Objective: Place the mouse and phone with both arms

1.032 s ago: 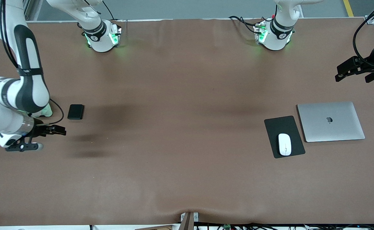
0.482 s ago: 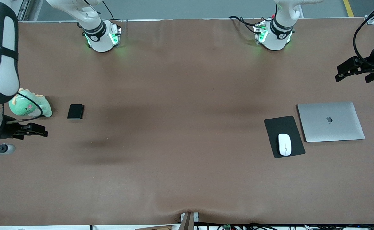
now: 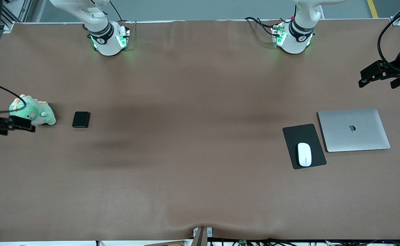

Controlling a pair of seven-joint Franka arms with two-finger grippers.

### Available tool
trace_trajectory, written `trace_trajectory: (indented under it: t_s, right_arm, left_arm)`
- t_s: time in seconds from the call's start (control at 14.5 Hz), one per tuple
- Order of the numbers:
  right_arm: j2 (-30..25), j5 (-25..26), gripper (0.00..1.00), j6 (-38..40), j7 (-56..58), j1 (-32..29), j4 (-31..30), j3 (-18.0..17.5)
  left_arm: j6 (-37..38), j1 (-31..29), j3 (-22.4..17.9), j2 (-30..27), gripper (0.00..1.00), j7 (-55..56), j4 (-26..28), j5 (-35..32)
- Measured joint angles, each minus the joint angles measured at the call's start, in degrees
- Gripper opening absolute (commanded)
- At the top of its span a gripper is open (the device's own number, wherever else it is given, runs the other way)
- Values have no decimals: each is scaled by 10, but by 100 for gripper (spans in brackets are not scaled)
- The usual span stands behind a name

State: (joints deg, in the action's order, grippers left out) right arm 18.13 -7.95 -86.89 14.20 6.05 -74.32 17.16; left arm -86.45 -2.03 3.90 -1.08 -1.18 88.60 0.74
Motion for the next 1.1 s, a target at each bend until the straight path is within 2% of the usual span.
trace_trajectory:
  t_s: [0.28, 0.69, 1.1]
  right_arm:
    - [-50, 5, 100, 59, 0, -4, 0, 25]
    - [-104, 24, 100, 119, 0, -3, 0, 25]
    - [-113, 26, 100, 152, -4, -3, -6, 25]
  left_arm:
    - [0, 0, 0, 0, 100, 0, 0, 0]
    - [-1, 0, 0, 1, 100, 0, 0, 0]
    - [-1, 0, 0, 6, 100, 0, 0, 0]
